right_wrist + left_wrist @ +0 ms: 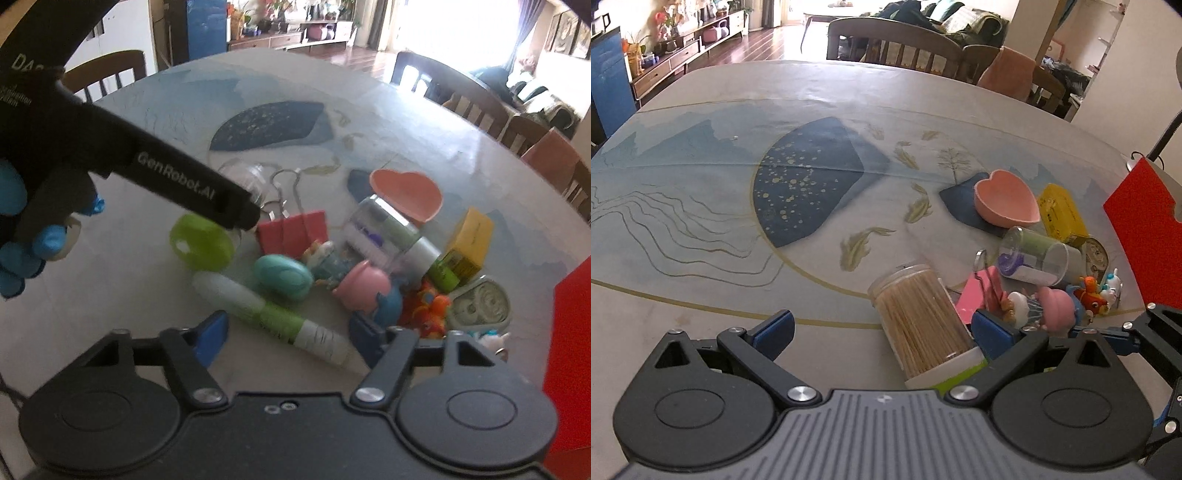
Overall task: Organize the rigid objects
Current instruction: 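Grasp the toothpick jar with the left tool while the right tool grasps the glue stick, then carry the toothpick jar and glue stick with both tools into the red box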
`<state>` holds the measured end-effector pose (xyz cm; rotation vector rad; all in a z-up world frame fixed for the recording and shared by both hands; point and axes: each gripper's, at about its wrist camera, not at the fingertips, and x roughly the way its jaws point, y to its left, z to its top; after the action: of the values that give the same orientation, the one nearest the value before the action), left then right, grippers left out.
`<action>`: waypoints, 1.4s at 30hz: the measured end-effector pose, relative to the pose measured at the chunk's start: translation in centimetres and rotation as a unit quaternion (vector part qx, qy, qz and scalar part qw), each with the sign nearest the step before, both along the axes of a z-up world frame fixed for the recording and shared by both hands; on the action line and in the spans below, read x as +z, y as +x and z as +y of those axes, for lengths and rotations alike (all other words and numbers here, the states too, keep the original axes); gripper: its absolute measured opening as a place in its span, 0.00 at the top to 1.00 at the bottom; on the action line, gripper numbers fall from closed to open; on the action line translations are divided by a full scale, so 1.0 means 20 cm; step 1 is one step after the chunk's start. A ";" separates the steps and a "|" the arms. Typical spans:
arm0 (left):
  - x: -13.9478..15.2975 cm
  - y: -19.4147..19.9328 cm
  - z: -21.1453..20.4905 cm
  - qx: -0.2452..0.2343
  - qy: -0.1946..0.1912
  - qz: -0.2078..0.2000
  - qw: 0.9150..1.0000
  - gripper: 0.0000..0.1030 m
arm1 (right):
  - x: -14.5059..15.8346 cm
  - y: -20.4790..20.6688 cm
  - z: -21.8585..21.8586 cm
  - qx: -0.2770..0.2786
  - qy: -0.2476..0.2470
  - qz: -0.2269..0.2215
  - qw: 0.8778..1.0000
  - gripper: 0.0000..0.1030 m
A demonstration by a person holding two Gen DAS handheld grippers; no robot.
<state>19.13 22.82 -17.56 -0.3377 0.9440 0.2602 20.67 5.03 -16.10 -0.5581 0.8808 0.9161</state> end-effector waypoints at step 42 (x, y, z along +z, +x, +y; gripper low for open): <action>0.16 -0.29 0.02 -0.048 -0.081 -0.028 0.995 0.58 | 0.29 -0.21 -0.34 -0.187 0.142 0.150 0.960 0.84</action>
<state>13.27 23.19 -14.31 -0.4454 0.9246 0.0851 16.43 -1.74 -10.22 0.0037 1.0611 0.7710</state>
